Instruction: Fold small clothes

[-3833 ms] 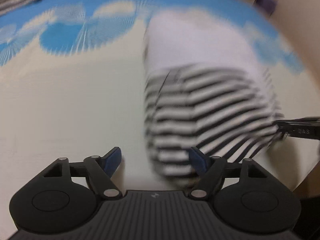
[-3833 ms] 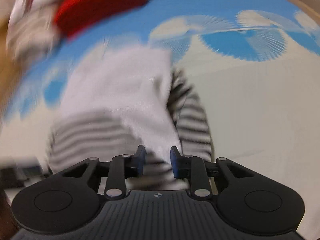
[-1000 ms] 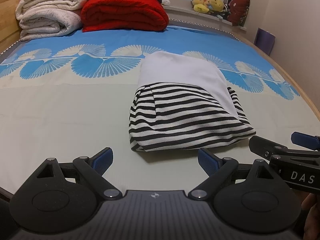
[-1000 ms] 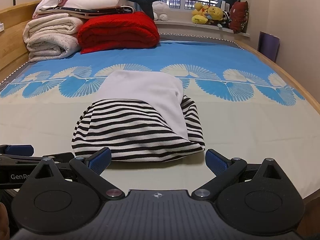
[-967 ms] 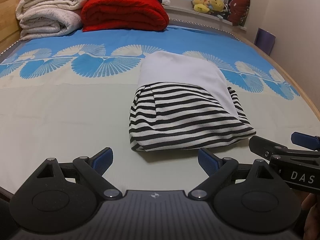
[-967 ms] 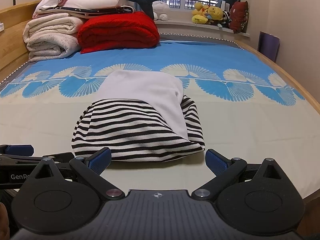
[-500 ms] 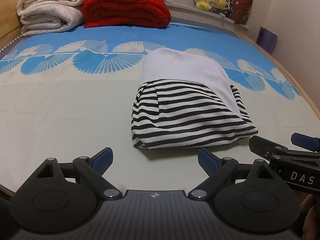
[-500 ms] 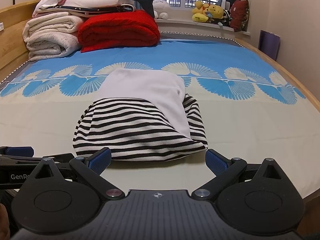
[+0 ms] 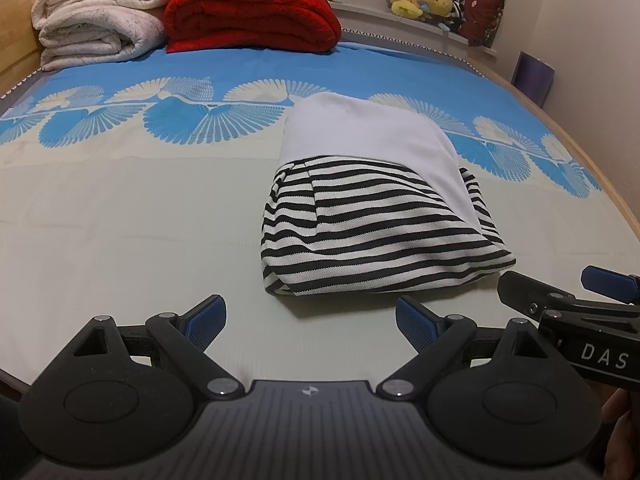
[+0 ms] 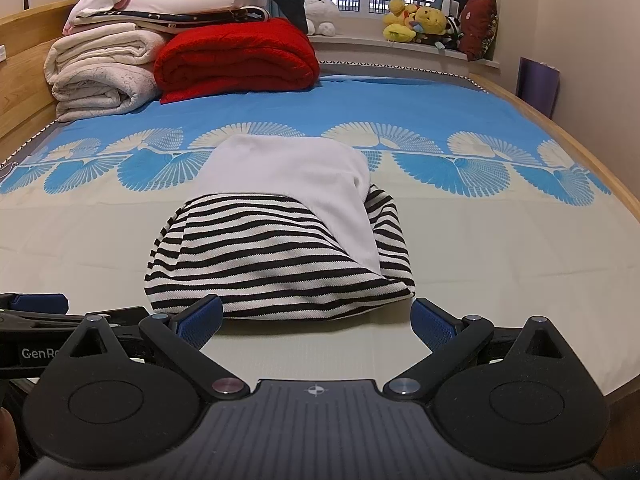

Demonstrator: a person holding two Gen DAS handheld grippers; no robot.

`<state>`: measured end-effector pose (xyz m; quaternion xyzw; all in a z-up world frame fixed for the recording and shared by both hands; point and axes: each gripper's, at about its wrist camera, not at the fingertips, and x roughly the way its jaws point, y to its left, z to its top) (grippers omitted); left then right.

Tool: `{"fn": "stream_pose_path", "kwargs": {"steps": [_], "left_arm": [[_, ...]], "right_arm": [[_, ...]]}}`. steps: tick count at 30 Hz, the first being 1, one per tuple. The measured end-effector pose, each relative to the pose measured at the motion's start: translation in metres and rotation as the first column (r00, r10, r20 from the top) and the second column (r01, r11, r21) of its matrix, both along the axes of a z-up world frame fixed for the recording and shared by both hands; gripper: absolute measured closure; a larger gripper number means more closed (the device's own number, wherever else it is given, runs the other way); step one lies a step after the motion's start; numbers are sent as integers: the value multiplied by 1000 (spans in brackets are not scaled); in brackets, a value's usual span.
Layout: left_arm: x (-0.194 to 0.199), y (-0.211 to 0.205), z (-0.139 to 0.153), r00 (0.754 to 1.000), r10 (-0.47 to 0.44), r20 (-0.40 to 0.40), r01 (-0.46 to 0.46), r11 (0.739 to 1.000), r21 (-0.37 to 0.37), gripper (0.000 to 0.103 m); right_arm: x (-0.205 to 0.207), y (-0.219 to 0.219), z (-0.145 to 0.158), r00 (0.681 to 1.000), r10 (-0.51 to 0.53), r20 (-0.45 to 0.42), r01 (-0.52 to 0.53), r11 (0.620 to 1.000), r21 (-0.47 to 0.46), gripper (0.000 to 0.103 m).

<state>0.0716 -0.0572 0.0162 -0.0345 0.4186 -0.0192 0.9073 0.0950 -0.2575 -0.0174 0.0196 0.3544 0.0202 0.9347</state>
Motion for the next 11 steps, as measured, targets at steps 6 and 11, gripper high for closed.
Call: {"fn": "stream_pose_path", "kwargs": {"steps": [6, 11], "left_arm": [[0, 0, 0, 1000, 0, 0, 0, 1000, -1, 9], [0, -2, -1, 1000, -2, 0, 2, 1000, -1, 9]], "right_arm": [[0, 0, 0, 1000, 0, 0, 0, 1000, 1, 3], [0, -1, 0, 1000, 0, -1, 0, 1000, 1, 3]]}}
